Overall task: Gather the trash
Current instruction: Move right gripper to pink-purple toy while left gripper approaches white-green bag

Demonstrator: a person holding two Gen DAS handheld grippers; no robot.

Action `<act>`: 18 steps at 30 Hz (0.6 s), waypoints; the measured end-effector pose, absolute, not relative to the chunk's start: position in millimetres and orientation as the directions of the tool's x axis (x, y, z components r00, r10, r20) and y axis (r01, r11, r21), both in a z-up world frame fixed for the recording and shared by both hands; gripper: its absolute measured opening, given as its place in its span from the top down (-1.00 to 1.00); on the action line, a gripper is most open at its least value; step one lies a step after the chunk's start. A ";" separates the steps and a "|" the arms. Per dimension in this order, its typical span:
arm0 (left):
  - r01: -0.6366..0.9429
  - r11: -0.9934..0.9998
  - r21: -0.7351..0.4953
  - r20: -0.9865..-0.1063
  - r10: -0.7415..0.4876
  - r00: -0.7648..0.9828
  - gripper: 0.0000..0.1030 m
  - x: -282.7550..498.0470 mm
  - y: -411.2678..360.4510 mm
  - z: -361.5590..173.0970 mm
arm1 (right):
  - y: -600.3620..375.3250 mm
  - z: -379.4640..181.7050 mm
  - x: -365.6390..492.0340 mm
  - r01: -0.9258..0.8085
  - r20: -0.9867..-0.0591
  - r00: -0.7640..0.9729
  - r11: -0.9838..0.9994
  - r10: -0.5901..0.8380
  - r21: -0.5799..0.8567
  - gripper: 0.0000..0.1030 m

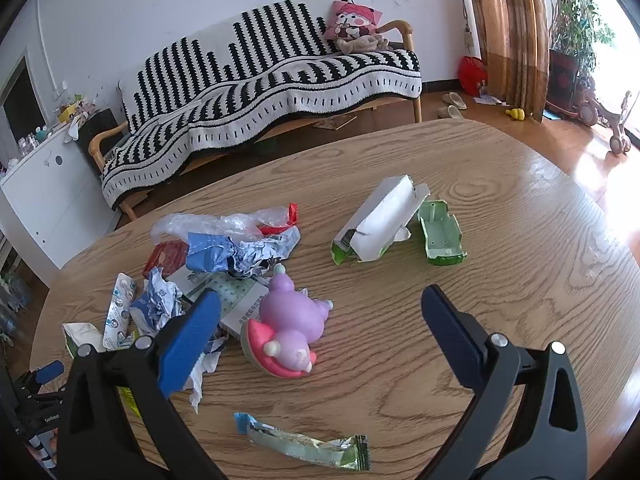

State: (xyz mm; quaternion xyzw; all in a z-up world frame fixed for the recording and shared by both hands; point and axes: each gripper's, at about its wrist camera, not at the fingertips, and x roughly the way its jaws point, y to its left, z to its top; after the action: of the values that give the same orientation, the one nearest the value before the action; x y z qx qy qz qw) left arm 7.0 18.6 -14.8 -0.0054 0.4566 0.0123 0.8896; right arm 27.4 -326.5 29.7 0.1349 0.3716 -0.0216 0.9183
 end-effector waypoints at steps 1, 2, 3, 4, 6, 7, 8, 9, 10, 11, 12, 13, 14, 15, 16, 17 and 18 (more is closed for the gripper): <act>-0.027 1.000 0.000 -0.813 0.015 0.582 -0.89 7.0 18.4 -15.0 | -325.7 29.7 27.5 0.138 -0.689 0.722 0.963 0.063 0.232 -0.89; -0.026 1.000 -0.008 -0.815 0.008 0.580 -0.89 6.7 18.8 -15.0 | -326.8 29.4 27.7 0.136 -0.690 0.720 0.962 0.069 0.238 -0.89; -0.025 1.000 -0.015 -0.816 0.002 0.578 -0.89 6.2 18.9 -15.0 | -327.7 28.6 27.5 0.134 -0.689 0.721 0.961 0.072 0.241 -0.89; -0.023 0.999 -0.023 -0.816 -0.006 0.578 -0.89 5.7 19.0 -14.9 | -329.4 28.0 27.6 0.133 -0.689 0.721 0.961 0.075 0.243 -0.89; -0.023 0.999 -0.027 -0.816 -0.008 0.578 -0.89 4.8 19.3 -14.5 | -333.4 27.6 27.1 0.138 -0.690 0.721 0.962 0.067 0.237 -0.89; -0.024 0.999 -0.032 -0.816 -0.013 0.578 -0.89 4.2 19.8 -14.2 | -337.7 27.9 26.7 0.147 -0.690 0.722 0.961 0.057 0.234 -0.89; -0.024 0.999 -0.040 -0.815 -0.019 0.580 -0.89 3.6 20.6 -13.6 | -341.4 28.1 26.5 0.157 -0.688 0.724 0.959 0.051 0.236 -0.89; -0.024 0.999 -0.039 -0.815 -0.018 0.580 -0.89 3.5 21.4 -13.2 | -348.4 28.4 25.1 0.174 -0.685 0.727 0.953 0.044 0.247 -0.89; -0.028 0.999 -0.038 -0.815 -0.015 0.579 -0.89 3.7 22.3 -13.0 | -354.8 28.4 23.9 0.191 -0.685 0.728 0.948 0.038 0.256 -0.89; -0.030 0.999 -0.043 -0.816 -0.018 0.578 -0.89 4.0 23.7 -13.0 | -358.7 28.3 23.0 0.203 -0.687 0.726 0.945 0.030 0.256 -0.89; -0.030 0.999 -0.041 -0.818 -0.016 0.575 -0.89 4.7 24.8 -13.3 | -363.3 28.5 22.4 0.212 -0.689 0.724 0.944 0.022 0.253 -0.89; -0.030 0.998 -0.051 -0.820 -0.025 0.572 -0.89 5.2 26.3 -13.7 | -365.9 28.4 22.0 0.204 -0.688 0.725 0.946 0.028 0.253 -0.89; -0.030 0.998 -0.059 -0.821 -0.031 0.570 -0.89 5.6 27.9 -14.1 | -367.5 27.8 22.5 0.190 -0.690 0.722 0.946 0.045 0.261 -0.89; -0.030 0.998 -0.058 -0.822 -0.031 0.568 -0.89 6.1 29.2 -14.3 | -367.9 26.8 23.0 0.181 -0.695 0.716 0.945 0.062 0.271 -0.89; -0.030 0.998 -0.058 -0.822 -0.031 0.569 -0.89 6.5 30.1 -14.6 | -367.9 24.8 24.0 0.164 -0.701 0.707 0.941 0.097 0.295 -0.89; -0.029 0.998 -0.057 -0.821 -0.030 0.570 -0.89 6.4 30.0 -14.5 | -367.3 22.1 24.9 0.140 -0.704 0.696 0.934 0.143 0.328 -0.89; -0.029 0.998 -0.060 -0.821 -0.032 0.570 -0.89 6.8 31.4 -14.6 | -365.4 20.6 26.2 0.125 -0.708 0.685 0.930 0.172 0.347 -0.89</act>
State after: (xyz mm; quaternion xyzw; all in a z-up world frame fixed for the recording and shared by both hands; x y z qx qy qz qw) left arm 6.8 31.4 -14.6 -0.0333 0.4636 -0.0008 0.8854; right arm 26.2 -365.4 20.6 0.1872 0.3968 0.0131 0.8985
